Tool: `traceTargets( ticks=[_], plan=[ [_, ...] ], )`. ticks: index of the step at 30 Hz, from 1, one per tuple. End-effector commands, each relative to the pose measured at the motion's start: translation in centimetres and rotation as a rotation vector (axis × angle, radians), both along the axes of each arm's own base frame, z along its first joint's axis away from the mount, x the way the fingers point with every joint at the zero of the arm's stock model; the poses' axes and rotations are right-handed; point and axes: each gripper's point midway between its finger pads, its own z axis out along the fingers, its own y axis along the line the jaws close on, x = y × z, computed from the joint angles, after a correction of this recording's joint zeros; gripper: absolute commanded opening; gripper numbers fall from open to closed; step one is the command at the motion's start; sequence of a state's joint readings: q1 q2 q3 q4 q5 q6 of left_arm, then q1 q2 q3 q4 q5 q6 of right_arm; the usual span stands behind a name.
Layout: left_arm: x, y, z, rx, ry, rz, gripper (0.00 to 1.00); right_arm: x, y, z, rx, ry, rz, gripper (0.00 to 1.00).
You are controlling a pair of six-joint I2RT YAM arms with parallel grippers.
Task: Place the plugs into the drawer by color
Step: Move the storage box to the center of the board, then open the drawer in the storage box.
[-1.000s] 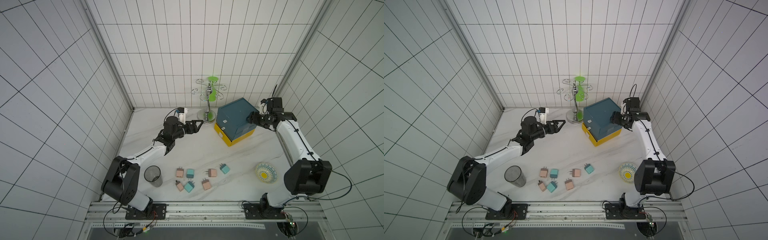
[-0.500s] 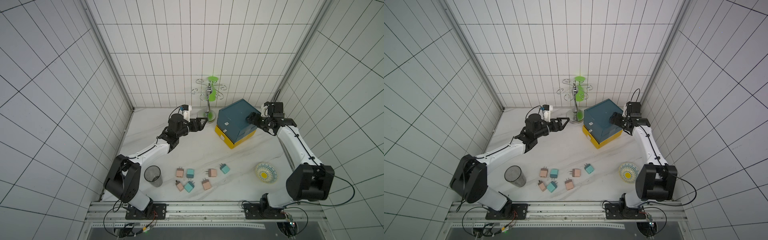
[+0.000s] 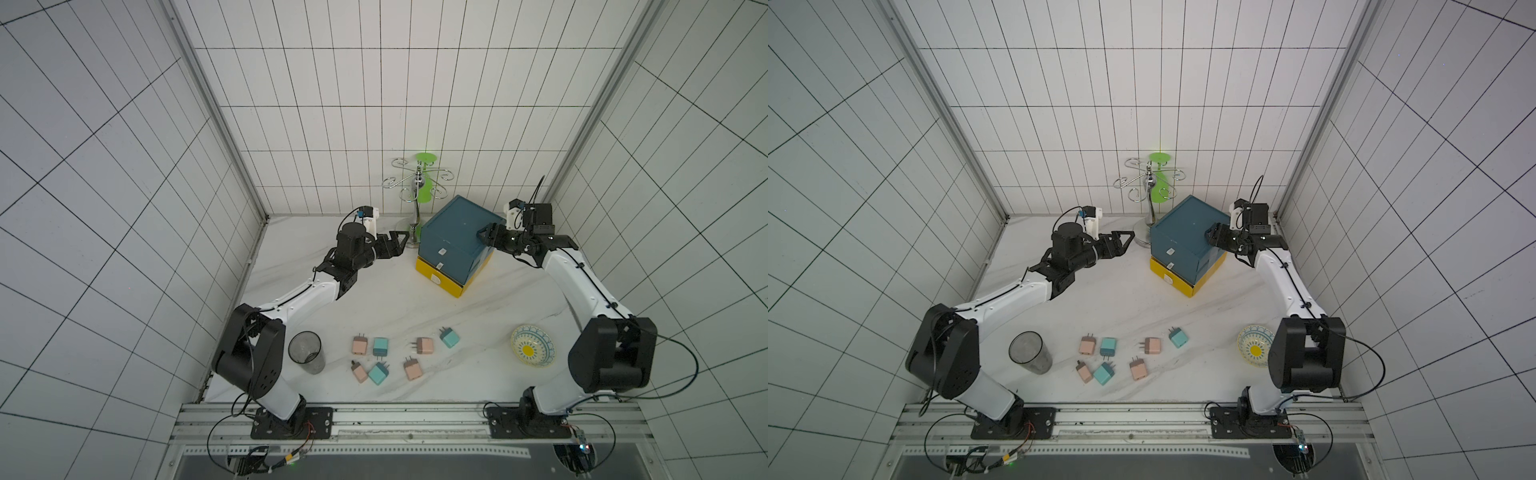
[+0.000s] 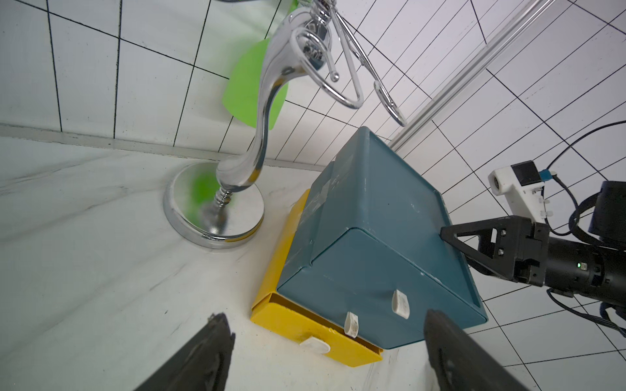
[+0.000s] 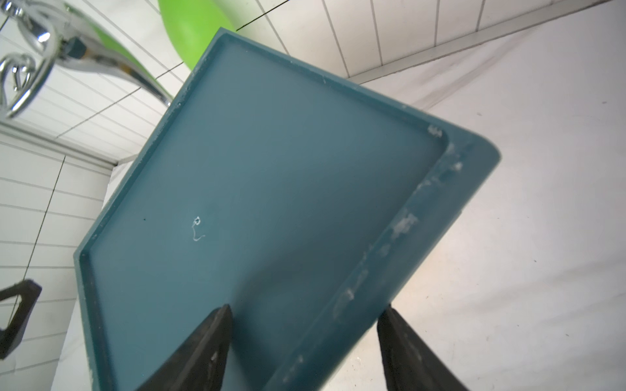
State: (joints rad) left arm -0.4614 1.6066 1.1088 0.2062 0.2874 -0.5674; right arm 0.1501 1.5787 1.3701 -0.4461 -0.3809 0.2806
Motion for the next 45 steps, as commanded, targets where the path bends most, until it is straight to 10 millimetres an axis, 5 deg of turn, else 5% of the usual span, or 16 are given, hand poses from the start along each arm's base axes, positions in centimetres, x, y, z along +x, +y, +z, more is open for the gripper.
traceTargets(
  ticks=[1,8,15,20,29,37,42,44,45],
  plan=[
    [1.2,0.3,-0.7,-0.018,0.013,-0.014,0.91,-5.4,4.0,-5.1,-0.047,0.231,0.207,0.71],
    [0.7,0.7,-0.6,-0.002,0.005,-0.03,0.9,-6.7,7.3,-3.6,-0.028,0.168,0.291,0.73],
    [-1.1,-1.0,-0.9,-0.06,0.031,-0.152,0.65,-7.3,8.2,-3.5,-0.046,0.184,0.284,0.75],
    [-3.7,-2.2,-1.3,-0.057,0.063,-0.188,0.64,-7.4,9.6,-3.7,0.024,0.165,0.282,0.76],
    [-5.9,1.6,-1.3,-0.026,0.084,-0.058,0.54,-7.5,13.8,-5.9,-0.081,0.201,0.31,0.8],
    [-5.3,2.7,-0.3,-0.054,0.11,-0.029,0.58,-6.8,11.6,-4.0,-0.129,0.147,0.196,0.83],
    [-7.1,5.2,3.7,-0.103,0.042,0.071,0.57,-6.6,11.2,-1.3,-0.165,0.107,0.217,0.84],
    [-8.8,6.5,5.5,-0.13,0.002,0.097,0.73,-6.4,11.2,-0.7,-0.161,0.089,0.221,0.86],
    [-9.9,7.1,6.1,-0.138,-0.016,0.104,0.89,-6.6,11.4,-0.5,-0.147,0.109,0.242,0.86]
  ],
)
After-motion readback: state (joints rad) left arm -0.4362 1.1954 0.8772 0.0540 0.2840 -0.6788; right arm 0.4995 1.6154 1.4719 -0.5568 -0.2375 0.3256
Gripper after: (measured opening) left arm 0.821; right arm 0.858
